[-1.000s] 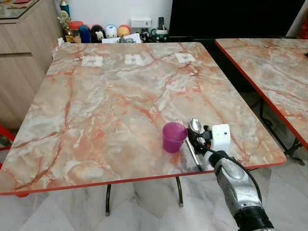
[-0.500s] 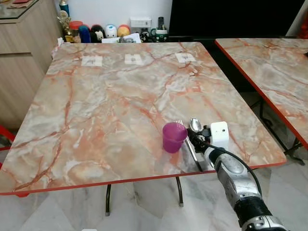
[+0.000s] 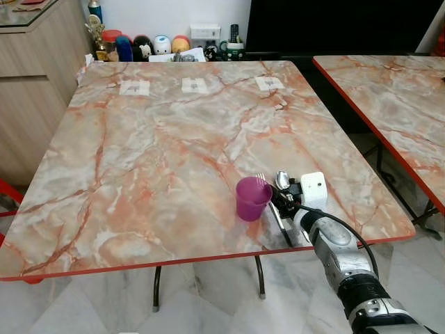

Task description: Setting the table

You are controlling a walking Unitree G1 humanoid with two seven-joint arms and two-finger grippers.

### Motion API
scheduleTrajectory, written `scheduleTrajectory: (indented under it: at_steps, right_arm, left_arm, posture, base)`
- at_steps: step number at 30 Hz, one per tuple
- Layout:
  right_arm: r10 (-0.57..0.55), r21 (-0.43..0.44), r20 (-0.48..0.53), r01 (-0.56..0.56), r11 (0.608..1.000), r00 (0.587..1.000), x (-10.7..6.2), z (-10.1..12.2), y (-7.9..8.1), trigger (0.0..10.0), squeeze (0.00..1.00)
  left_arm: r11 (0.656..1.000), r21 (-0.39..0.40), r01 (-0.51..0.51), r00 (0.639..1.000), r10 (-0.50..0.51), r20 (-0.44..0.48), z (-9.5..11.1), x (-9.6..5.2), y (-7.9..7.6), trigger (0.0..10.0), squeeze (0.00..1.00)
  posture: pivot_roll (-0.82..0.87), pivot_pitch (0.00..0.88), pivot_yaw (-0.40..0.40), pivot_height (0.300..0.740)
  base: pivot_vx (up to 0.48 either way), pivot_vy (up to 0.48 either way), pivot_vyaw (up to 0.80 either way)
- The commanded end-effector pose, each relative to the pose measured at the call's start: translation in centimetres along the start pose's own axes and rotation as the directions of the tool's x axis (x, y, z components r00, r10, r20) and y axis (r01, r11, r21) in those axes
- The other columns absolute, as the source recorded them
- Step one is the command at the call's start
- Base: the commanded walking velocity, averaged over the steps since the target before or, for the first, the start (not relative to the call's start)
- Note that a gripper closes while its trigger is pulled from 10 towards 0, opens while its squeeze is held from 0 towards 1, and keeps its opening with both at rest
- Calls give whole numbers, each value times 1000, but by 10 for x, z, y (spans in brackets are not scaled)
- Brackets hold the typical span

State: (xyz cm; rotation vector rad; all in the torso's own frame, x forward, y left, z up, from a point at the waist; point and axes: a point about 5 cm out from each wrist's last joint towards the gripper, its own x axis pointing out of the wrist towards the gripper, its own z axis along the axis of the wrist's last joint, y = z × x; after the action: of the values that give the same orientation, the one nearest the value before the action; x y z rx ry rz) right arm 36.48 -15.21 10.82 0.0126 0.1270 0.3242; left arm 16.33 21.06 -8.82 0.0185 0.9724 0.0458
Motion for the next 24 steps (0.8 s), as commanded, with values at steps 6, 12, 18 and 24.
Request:
scheduleTrajectory:
  at_steps: [6, 12, 18, 24]
  right_arm:
    - [60, -7, -3, -60, 998, 998, 1, -3, 5, 10000, 0]
    - [94, -2, -2, -94, 996, 996, 2, -5, 11, 10000, 0]
    - [127, 3, 4, -127, 992, 992, 2, -7, 17, 10000, 0]
    - [90, 3, 21, -90, 996, 996, 3, -6, 16, 10000, 0]
  left_arm:
    - [1000, -4, -5, 999, 5, -50, -15, -3, 4, 10000, 0]
    - [1000, -4, -6, 998, 6, -57, -19, -5, 4, 10000, 0]
    - [1000, -4, -3, 998, 2, -58, -20, -4, -1, 10000, 0]
    - [1000, -3, -3, 998, 2, -58, -20, -4, -1, 10000, 0]
  posture:
    - [30, 135, -41, 740]
    - [31, 135, -40, 740]
    - [30, 135, -41, 740]
    - [29, 137, -42, 740]
  base:
    - [0, 0, 0]
    - [0, 0, 0]
    - [0, 0, 0]
    - [0, 0, 0]
